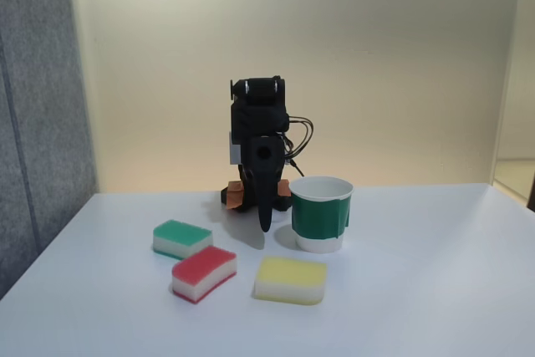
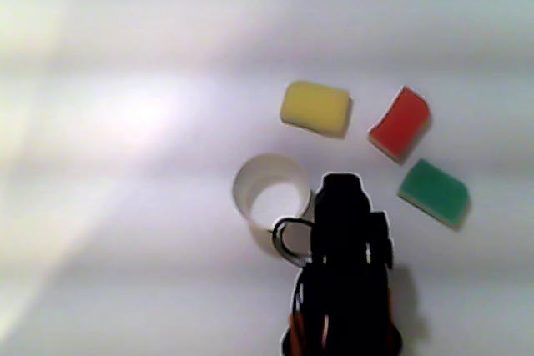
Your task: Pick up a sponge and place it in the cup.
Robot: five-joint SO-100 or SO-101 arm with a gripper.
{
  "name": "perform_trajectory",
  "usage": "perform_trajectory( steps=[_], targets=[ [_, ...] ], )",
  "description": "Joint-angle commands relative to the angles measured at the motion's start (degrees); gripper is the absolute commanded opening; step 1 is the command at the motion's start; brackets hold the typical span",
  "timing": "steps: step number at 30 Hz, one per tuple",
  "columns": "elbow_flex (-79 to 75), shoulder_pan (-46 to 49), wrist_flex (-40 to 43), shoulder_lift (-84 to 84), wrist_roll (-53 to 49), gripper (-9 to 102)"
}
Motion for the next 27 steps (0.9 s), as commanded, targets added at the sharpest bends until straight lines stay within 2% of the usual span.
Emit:
perform_trajectory(
  steps=[1, 10, 13, 17, 18, 20, 27],
  targets=[
    [-0.09, 1.49, 6.24, 0.18, 0.18, 0],
    [-0.09, 1.67, 6.24, 0.18, 0.18, 0],
    [-0.09, 0.53, 6.24, 0.18, 0.18, 11],
    [-0.09, 0.0, 6.33, 0.09, 1.05, 11],
    [-0.18, 0.0, 6.42, 0.09, 1.85, 11],
    [-0.18, 0.62, 6.42, 0.09, 2.02, 0],
    [-5.1, 3.78, 8.35, 0.09, 4.66, 0]
  ],
)
